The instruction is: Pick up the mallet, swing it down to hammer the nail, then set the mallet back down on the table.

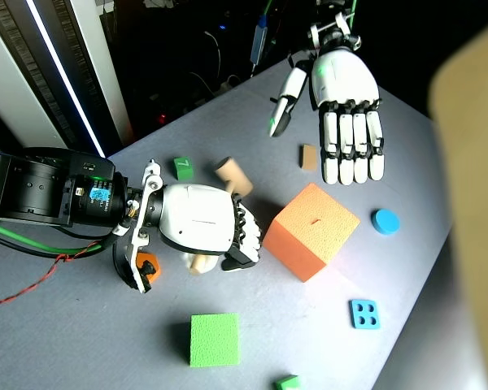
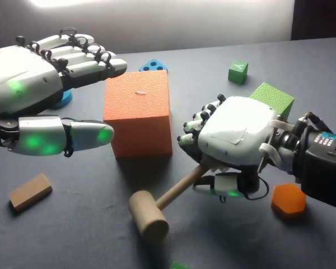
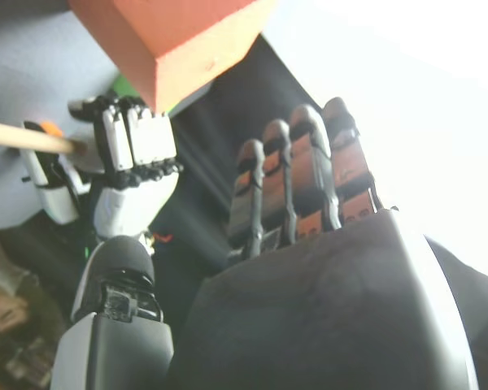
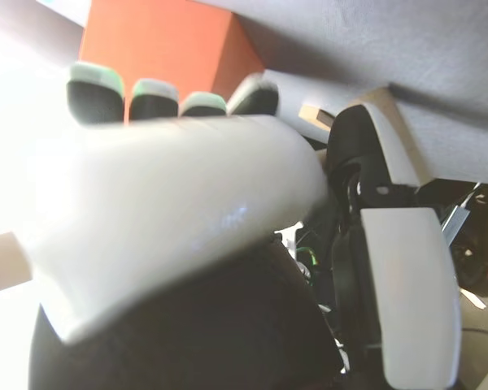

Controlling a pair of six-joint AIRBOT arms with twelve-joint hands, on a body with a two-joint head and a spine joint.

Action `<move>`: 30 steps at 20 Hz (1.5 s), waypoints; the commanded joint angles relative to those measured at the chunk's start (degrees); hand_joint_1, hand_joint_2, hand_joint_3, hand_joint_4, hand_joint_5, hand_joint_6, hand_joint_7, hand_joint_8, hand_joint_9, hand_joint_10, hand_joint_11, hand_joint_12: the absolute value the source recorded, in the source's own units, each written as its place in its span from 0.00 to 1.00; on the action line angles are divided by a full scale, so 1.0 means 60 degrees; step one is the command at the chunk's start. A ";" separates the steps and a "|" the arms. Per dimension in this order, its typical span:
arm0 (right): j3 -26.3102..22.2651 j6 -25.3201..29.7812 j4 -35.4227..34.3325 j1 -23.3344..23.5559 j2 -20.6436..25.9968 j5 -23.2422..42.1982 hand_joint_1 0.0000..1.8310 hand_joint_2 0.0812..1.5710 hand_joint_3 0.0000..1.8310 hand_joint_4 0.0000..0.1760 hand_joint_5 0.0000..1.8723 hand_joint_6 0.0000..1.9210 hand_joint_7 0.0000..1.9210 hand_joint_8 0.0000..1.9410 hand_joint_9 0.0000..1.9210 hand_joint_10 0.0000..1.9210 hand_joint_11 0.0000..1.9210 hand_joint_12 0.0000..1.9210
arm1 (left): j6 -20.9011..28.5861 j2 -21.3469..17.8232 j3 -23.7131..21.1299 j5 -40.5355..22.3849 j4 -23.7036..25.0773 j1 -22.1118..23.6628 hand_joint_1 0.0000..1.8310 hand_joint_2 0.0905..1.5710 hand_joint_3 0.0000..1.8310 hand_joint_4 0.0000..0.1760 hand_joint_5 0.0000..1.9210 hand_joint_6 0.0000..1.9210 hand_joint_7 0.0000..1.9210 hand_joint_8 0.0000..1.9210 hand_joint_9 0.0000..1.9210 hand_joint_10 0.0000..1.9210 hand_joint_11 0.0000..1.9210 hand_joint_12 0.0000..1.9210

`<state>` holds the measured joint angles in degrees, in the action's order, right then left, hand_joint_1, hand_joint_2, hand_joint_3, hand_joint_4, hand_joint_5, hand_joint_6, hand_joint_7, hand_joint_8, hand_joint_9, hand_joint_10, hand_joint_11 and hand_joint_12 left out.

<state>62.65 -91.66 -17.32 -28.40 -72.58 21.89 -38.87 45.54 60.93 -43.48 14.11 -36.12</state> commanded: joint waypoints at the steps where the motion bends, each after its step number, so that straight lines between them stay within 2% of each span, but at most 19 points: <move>1: -0.0003 -0.0034 0.0135 0.0039 0.0039 0.1022 0.26 0.73 0.00 0.00 0.33 0.69 0.29 0.86 0.28 0.92 0.26 0.95 | 0.0148 -0.0107 -0.0037 -0.0938 -0.0075 0.0135 0.00 0.76 0.00 0.00 0.10 0.01 0.11 0.00 0.09 0.00 0.01 0.12; 2: -0.0004 -0.0036 0.0136 0.0008 0.0042 0.1024 0.26 0.73 0.00 0.00 0.31 0.63 0.29 0.77 0.27 0.83 0.24 0.87 | 0.0274 -0.0157 -0.0088 -0.0938 0.0081 0.0184 0.00 0.77 0.00 0.00 0.09 0.00 0.11 0.00 0.09 0.00 0.00 0.11; 3: -0.0004 -0.0040 0.0136 -0.0025 0.0047 0.1028 0.26 0.73 0.00 0.00 0.28 0.62 0.26 0.73 0.25 0.76 0.23 0.80 | 0.0331 -0.0192 -0.0141 -0.0938 0.0175 0.0219 0.00 0.77 0.00 0.00 0.10 0.00 0.12 0.00 0.10 0.00 0.01 0.13; 4: -0.0004 -0.0040 0.0136 -0.0066 0.0056 0.1043 0.25 0.73 0.00 0.00 0.28 0.56 0.27 0.66 0.25 0.70 0.22 0.76 | 0.0350 -0.0219 -0.0198 -0.0939 0.0260 0.0246 0.00 0.77 0.00 0.00 0.10 0.00 0.12 0.00 0.10 0.00 0.00 0.13; 5: -0.0004 -0.0040 0.0136 -0.0099 0.0066 0.1060 0.27 0.71 0.00 0.00 0.32 0.41 0.31 0.54 0.28 0.60 0.24 0.69 | 0.0416 -0.0236 -0.0242 -0.0939 0.0367 0.0269 0.00 0.77 0.00 0.00 0.09 0.00 0.11 0.00 0.09 0.00 0.00 0.12; 6: -0.0004 -0.0042 0.0136 -0.0143 0.0078 0.1096 0.24 0.71 0.00 0.00 0.36 0.28 0.33 0.46 0.31 0.50 0.25 0.63 | 0.0590 -0.0260 -0.0299 -0.0938 0.0564 0.0286 0.00 0.76 0.00 0.00 0.10 0.00 0.11 0.00 0.09 0.00 0.00 0.14; 7: -0.0004 -0.0057 0.0136 -0.0166 0.0083 0.1132 0.23 0.71 0.00 0.00 0.39 0.20 0.36 0.40 0.33 0.45 0.24 0.60 | 0.0656 -0.0275 -0.0334 -0.0938 0.0655 0.0296 0.00 0.76 0.00 0.00 0.10 0.00 0.11 0.00 0.10 0.00 0.00 0.14; 8: -0.0004 -0.0104 0.0136 -0.0182 0.0091 0.1171 0.22 0.71 0.00 0.00 0.41 0.08 0.39 0.27 0.36 0.35 0.25 0.55 | 0.0701 -0.0303 -0.0400 -0.0938 0.0743 0.0305 0.00 0.77 0.00 0.00 0.10 0.00 0.12 0.00 0.10 0.00 0.00 0.15; 10: -0.0007 -0.0100 0.0136 -0.0148 0.0138 0.1136 0.22 0.72 0.00 0.00 0.43 0.02 0.42 0.11 0.38 0.18 0.24 0.50 | 0.0735 -0.0353 -0.0510 -0.0982 0.0819 0.0304 0.00 0.76 0.00 0.00 0.10 0.00 0.11 0.00 0.10 0.00 0.00 0.16; 12: -0.0053 0.0055 0.0136 -0.0091 0.0275 0.1106 0.23 0.71 0.00 0.00 0.42 0.00 0.43 0.02 0.40 0.06 0.24 0.43 | 0.0759 -0.0388 -0.0581 -0.0999 0.0869 0.0303 0.00 0.77 0.00 0.00 0.10 0.00 0.11 0.00 0.09 0.00 0.00 0.15; 15: -0.0238 0.0774 0.0248 0.0071 0.0690 0.1294 0.26 0.71 0.00 0.00 0.40 0.00 0.42 0.00 0.41 0.02 0.23 0.38 | 0.0759 -0.0437 -0.0656 -0.1022 0.0933 0.0309 0.00 0.76 0.00 0.00 0.09 0.00 0.10 0.00 0.09 0.00 0.00 0.12; 16: -0.0310 0.1102 0.0295 0.0153 0.0837 0.1330 0.26 0.71 0.00 0.00 0.40 0.00 0.42 0.00 0.40 0.01 0.23 0.36 | 0.0759 -0.0456 -0.0678 -0.1022 0.0948 0.0310 0.00 0.76 0.00 0.00 0.10 0.00 0.11 0.00 0.10 0.00 0.00 0.14; 20: -0.0978 0.1407 0.0294 0.0570 0.1696 0.1136 0.25 0.71 0.00 0.00 0.38 0.00 0.39 0.00 0.37 0.00 0.20 0.33 | 0.0757 -0.0501 -0.0722 -0.0940 0.0949 0.0343 0.00 0.76 0.00 0.00 0.10 0.00 0.12 0.00 0.10 0.00 0.00 0.15; 23: -0.1490 0.1580 -0.0187 0.1037 0.2418 0.0121 0.25 0.70 0.00 0.00 0.36 0.00 0.38 0.00 0.35 0.00 0.19 0.33 | 0.0727 -0.0499 -0.0722 -0.0940 0.0950 0.0354 0.00 0.77 0.00 0.00 0.11 0.00 0.13 0.00 0.11 0.00 0.01 0.16; 27: -0.1779 0.1578 -0.1277 0.2003 0.3152 -0.1970 0.22 0.70 0.00 0.00 0.34 0.00 0.37 0.00 0.36 0.00 0.20 0.33 | 0.0694 -0.0499 -0.0751 -0.0939 0.0950 0.0356 0.00 0.76 0.00 0.00 0.11 0.00 0.14 0.00 0.12 0.00 0.00 0.20; 30: -0.1835 0.1580 -0.1450 0.2295 0.3416 -0.2426 0.22 0.70 0.00 0.00 0.35 0.00 0.39 0.01 0.38 0.01 0.21 0.33 | 0.0608 -0.0477 -0.0737 -0.0863 0.0949 0.0363 0.00 0.76 0.00 0.00 0.13 0.00 0.15 0.00 0.14 0.00 0.00 0.23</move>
<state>51.66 -82.35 -26.02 -15.49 -52.47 2.76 -34.92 43.07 56.47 -42.76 21.69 -34.85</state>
